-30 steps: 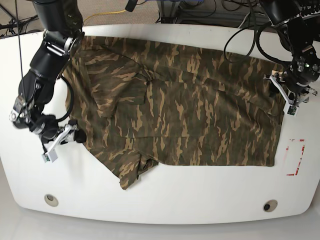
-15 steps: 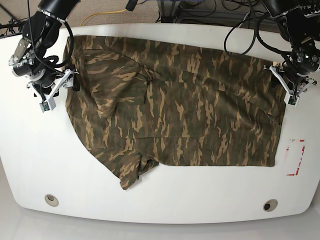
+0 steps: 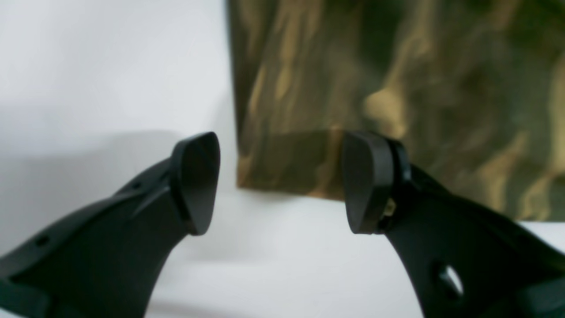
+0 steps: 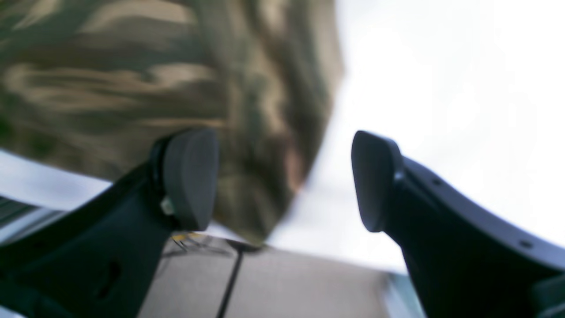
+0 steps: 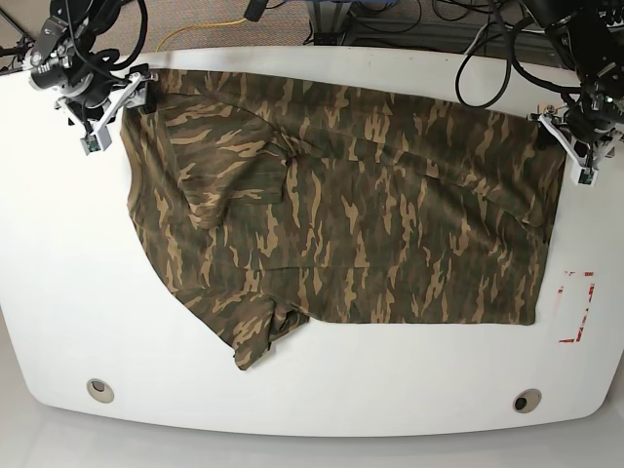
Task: Fold the T-shirt properly
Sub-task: 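Pull the shirt edge taut with both grippers toward the collar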
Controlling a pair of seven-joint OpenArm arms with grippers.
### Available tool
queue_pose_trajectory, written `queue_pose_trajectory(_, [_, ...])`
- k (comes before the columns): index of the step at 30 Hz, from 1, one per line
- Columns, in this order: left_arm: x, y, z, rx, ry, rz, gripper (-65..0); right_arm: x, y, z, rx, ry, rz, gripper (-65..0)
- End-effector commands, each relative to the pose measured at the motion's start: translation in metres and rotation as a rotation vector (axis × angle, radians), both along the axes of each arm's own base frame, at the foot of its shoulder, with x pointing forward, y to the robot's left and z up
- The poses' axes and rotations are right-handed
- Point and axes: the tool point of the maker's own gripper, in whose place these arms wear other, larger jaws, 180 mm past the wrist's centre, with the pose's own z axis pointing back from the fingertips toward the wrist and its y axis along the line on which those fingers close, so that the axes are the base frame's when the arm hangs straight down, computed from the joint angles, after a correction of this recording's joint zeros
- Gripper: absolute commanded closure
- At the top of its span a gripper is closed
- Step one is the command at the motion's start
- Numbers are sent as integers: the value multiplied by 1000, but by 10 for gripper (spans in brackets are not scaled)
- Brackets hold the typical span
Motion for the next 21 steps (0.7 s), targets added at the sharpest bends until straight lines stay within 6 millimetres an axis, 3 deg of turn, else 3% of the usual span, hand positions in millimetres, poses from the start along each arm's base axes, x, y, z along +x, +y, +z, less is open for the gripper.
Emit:
queue_pose_trajectory(1, [3, 6, 2, -8, -16, 9, -404, -1, -6, 3, -32, -1, 7, -445])
queue_pose_trajectory(5, [3, 6, -1, -17, -14, 15, -404, -5, -4, -3, -16, 17, -1, -444])
queue_pose_trajectory(8, [13, 4, 6, -19, -45, 13, -403, -9, -2, -14, 19, 42, -21, -444])
queue_pose_trajectory(17, [9, 5, -4, -40, -22, 30, -399, -16, 0, -29, 58, 85, -44, -442])
queue_pose_trajectory(19, [7, 5, -5, -41, -18, 31, -351, -16, 0, -29, 58, 85, -44, -414])
queue_pose_trajectory(21, [7, 4, -7, -40, -13, 27, -264, -16, 0, -29, 58, 85, -44, -344])
